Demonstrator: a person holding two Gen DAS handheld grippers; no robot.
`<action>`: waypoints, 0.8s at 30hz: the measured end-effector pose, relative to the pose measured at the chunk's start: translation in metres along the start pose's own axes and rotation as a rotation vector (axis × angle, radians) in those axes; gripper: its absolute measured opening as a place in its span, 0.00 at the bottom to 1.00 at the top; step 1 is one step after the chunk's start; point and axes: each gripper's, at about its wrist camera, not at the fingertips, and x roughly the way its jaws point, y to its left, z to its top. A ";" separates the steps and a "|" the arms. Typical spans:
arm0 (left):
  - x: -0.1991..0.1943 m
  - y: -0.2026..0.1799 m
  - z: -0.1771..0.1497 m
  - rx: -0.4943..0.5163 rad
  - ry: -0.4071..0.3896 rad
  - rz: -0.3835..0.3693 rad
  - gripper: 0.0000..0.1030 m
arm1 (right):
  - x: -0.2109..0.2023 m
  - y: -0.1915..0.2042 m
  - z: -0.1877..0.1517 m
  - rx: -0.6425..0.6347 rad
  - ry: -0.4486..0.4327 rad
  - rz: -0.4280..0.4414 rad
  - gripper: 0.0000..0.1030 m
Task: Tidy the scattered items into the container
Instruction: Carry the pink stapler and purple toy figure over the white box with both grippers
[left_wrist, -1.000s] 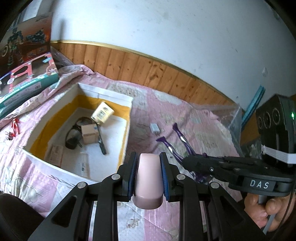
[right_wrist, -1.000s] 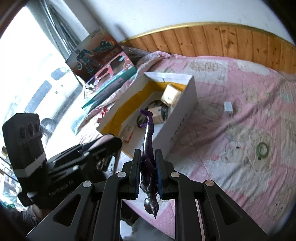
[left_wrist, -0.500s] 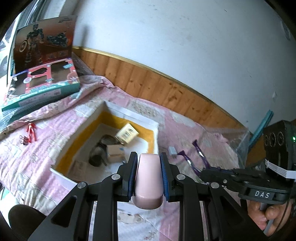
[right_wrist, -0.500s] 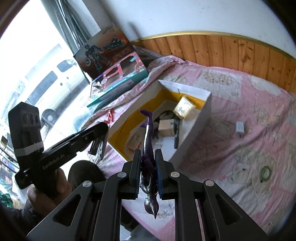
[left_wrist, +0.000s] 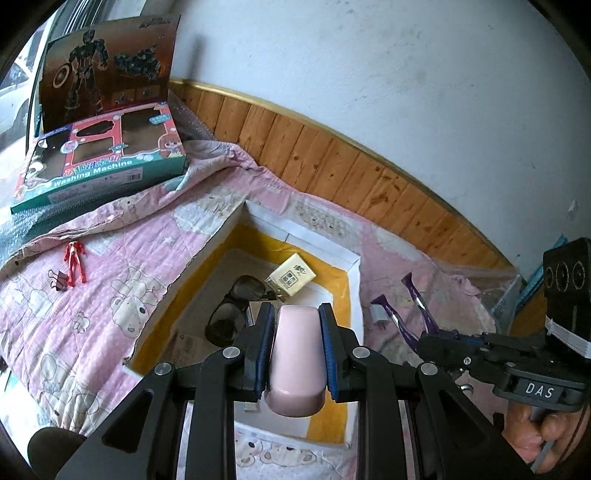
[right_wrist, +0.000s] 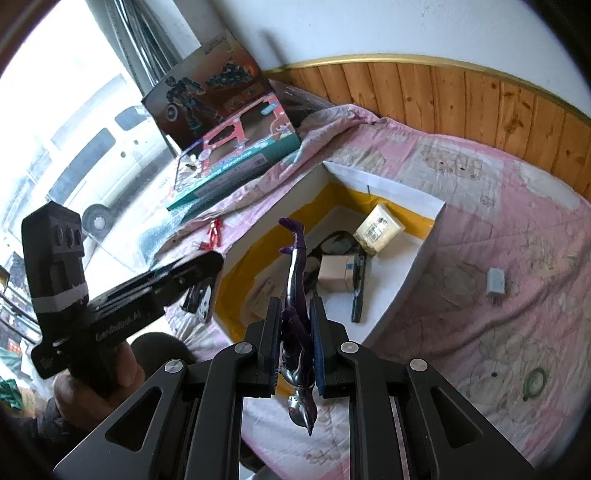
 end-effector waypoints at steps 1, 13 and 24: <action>0.005 0.000 0.000 0.001 0.008 0.001 0.25 | 0.004 -0.002 0.003 0.001 0.003 -0.003 0.15; 0.070 -0.012 -0.014 0.034 0.171 0.065 0.25 | 0.053 -0.025 0.036 0.008 0.068 -0.046 0.15; 0.104 -0.018 -0.033 0.045 0.264 0.079 0.25 | 0.091 -0.040 0.046 0.014 0.128 -0.079 0.15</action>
